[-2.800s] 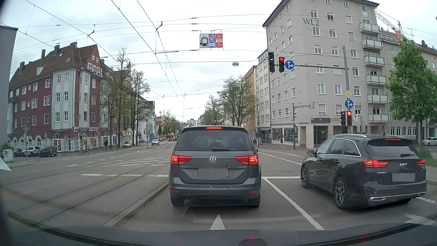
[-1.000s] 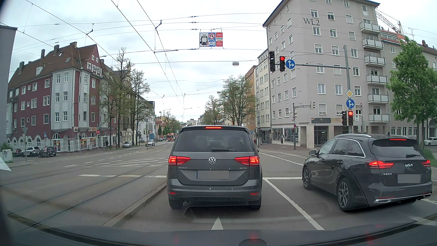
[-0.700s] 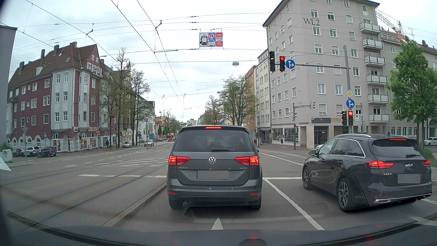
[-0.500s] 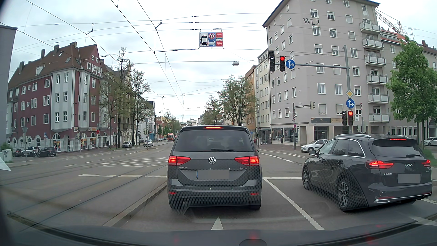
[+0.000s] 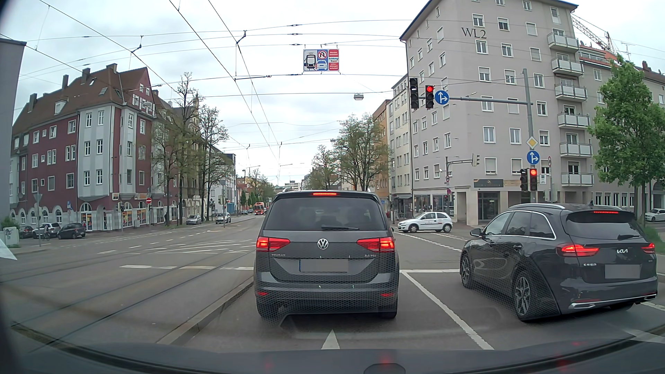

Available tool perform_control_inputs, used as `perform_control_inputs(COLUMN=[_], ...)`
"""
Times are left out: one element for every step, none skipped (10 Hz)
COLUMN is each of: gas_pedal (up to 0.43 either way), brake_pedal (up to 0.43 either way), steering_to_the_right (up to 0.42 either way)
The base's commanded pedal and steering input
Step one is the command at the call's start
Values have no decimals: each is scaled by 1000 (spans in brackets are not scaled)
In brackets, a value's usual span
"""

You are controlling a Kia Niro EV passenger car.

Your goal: Follow the waypoints while adhering to traffic rules and regulations

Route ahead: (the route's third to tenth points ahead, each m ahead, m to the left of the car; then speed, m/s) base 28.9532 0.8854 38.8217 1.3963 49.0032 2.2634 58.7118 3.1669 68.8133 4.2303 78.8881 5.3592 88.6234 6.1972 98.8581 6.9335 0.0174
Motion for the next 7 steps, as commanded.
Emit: perform_control_inputs(gas_pedal=[0,0,0,0,0,0,0], brake_pedal=[232,238,232,232,232,238,232], steering_to_the_right=[-5,-5,-5,-5,-5,-5,-5])
